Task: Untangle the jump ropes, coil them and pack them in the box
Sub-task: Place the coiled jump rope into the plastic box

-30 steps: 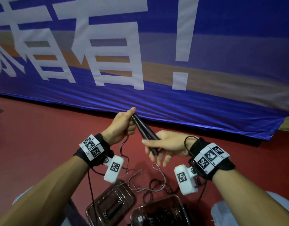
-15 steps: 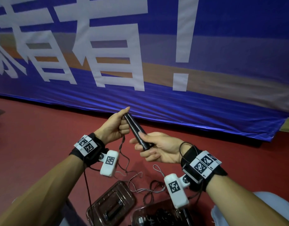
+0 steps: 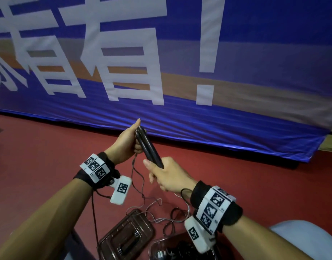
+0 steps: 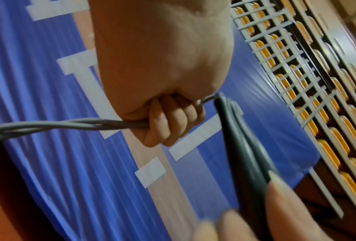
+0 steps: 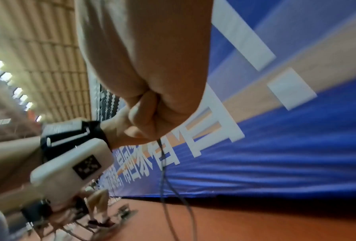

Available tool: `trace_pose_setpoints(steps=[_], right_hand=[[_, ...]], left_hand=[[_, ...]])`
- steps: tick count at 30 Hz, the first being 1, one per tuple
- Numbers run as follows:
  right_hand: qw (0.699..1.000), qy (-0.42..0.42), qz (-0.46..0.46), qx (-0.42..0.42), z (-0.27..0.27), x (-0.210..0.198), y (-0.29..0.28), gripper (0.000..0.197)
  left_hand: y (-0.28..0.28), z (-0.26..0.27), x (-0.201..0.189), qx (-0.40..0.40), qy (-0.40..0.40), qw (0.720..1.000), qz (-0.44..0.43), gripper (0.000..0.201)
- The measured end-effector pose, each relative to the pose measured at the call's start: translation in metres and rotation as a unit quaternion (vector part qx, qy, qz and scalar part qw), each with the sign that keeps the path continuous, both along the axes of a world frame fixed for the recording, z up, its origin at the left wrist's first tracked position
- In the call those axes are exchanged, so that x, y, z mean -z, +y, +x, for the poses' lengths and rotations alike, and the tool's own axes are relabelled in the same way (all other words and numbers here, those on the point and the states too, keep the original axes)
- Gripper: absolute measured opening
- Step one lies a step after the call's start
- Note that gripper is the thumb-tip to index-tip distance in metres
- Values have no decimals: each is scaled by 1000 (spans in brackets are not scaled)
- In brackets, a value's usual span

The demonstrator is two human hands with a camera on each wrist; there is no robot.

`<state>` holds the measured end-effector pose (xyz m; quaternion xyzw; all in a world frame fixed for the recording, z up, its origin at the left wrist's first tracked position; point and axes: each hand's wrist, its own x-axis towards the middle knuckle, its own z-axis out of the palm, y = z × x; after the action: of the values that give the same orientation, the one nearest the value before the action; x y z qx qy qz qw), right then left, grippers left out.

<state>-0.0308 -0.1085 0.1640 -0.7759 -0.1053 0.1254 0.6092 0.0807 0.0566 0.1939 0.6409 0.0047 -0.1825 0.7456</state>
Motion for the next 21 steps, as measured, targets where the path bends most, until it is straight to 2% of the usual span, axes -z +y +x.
trace_pose_setpoints(steps=[1,2,5,8,11,14,16,17,18,20,21], right_hand=[[997,-57,-50,28,2,2,-2,53],[994,-84,-47,57,5,2,-3,50],[981,-113,89,127,15,-11,-11,37],[976,-145,113,117,21,-21,-19,43],[978,-137,138,75,22,-10,-15,44],[977,-113,120,139,27,3,-11,53],[978,-77,85,174,34,7,-16,53],[981,-50,76,173,35,7,-20,53],[985,-23,62,159,35,5,-24,52],[993,12,3,114,33,2,-31,52],[995,22,-32,88,32,2,-33,52]], left_hand=[[0,0,-1,8,-6,1000,20,51],[-1,-1,0,21,-15,998,51,54],[-11,-11,11,77,-52,977,193,69],[-31,-30,26,112,-40,969,216,73],[-55,-55,40,138,-79,949,272,64],[-63,-69,53,187,-102,935,285,47],[-58,-60,58,222,-164,904,325,34],[-54,-55,56,212,-215,882,362,19],[-50,-48,57,181,-261,863,393,15],[-39,-38,56,70,-384,797,460,60],[-34,-34,49,9,-446,749,490,75]])
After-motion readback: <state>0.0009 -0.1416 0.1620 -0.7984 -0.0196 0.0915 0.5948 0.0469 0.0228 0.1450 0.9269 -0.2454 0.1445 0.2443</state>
